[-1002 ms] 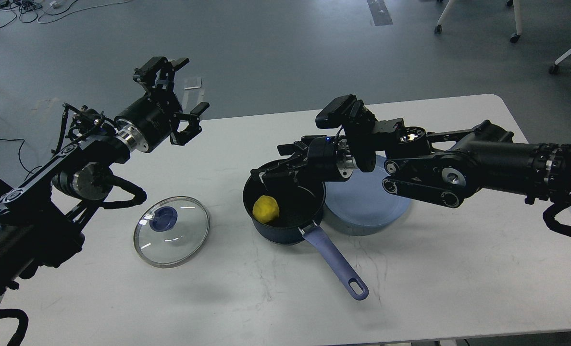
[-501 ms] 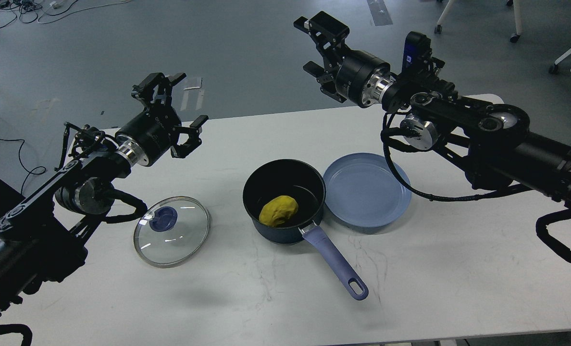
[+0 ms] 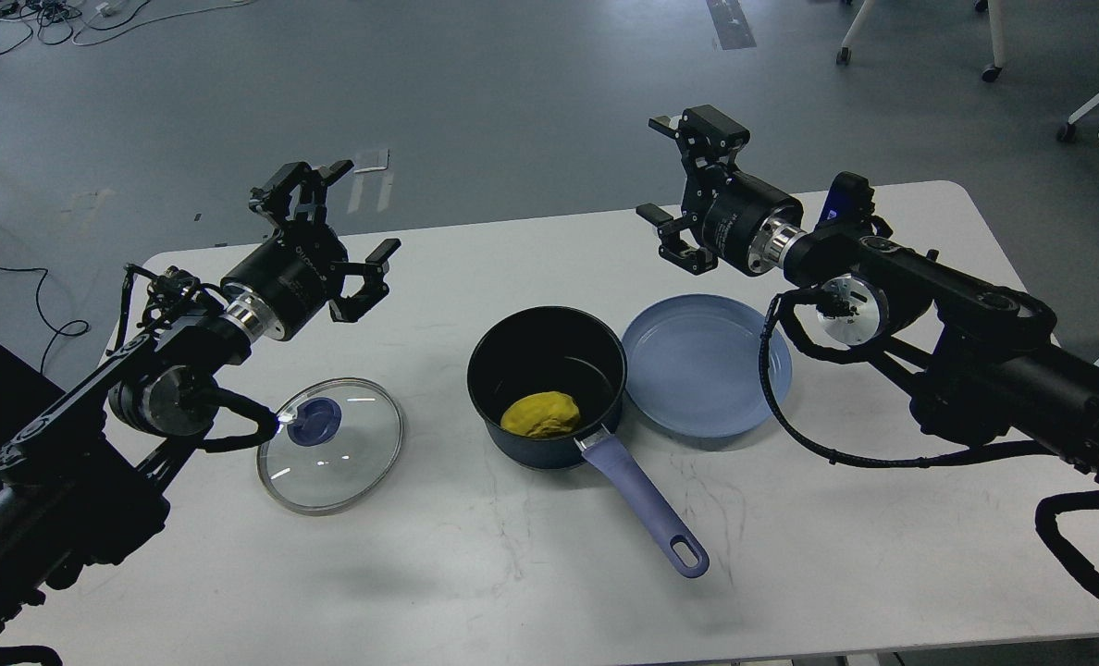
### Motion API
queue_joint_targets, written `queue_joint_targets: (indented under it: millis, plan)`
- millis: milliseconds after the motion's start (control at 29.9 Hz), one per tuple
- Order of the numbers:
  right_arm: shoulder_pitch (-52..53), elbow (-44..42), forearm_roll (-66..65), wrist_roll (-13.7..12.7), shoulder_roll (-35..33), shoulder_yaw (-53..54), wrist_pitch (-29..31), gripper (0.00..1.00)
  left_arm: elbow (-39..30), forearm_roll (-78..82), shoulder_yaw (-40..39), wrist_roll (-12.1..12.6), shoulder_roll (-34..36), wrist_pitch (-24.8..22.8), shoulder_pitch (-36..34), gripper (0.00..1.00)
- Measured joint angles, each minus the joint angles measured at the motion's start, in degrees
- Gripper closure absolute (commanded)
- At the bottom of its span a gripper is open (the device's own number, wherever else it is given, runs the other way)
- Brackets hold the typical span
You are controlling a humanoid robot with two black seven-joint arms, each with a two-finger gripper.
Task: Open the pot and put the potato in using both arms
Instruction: 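Release the potato and raise the right gripper away from the pot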
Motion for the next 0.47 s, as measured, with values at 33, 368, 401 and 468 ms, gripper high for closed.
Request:
queue_joint_targets:
  millis: [33, 368, 401, 468]
  plan:
    - [-0.11, 0.03, 0.02, -0.02, 0.00, 0.04, -0.01, 0.00, 0.17, 0.00, 0.00, -0.04, -0.01, 0.08, 0.09, 0.01]
    - [-2.89, 1.15, 3.10, -2.76, -0.09, 3.72, 0.31, 0.00, 1.08, -0.01, 0.02, -0.09, -0.39, 0.37, 0.19, 0.01]
    - [-2.81, 1.22, 3.10, -2.62, -0.25, 4.13, 0.42, 0.00, 1.09, 0.00, 0.02, -0.09, -0.48, 0.36, 0.19, 0.01]
    - [-2.49, 1.38, 3.12, -2.52, -0.52, 4.63, 0.54, 0.00, 1.09, 0.05, 0.02, -0.08, -0.71, 0.35, 0.19, 0.01]
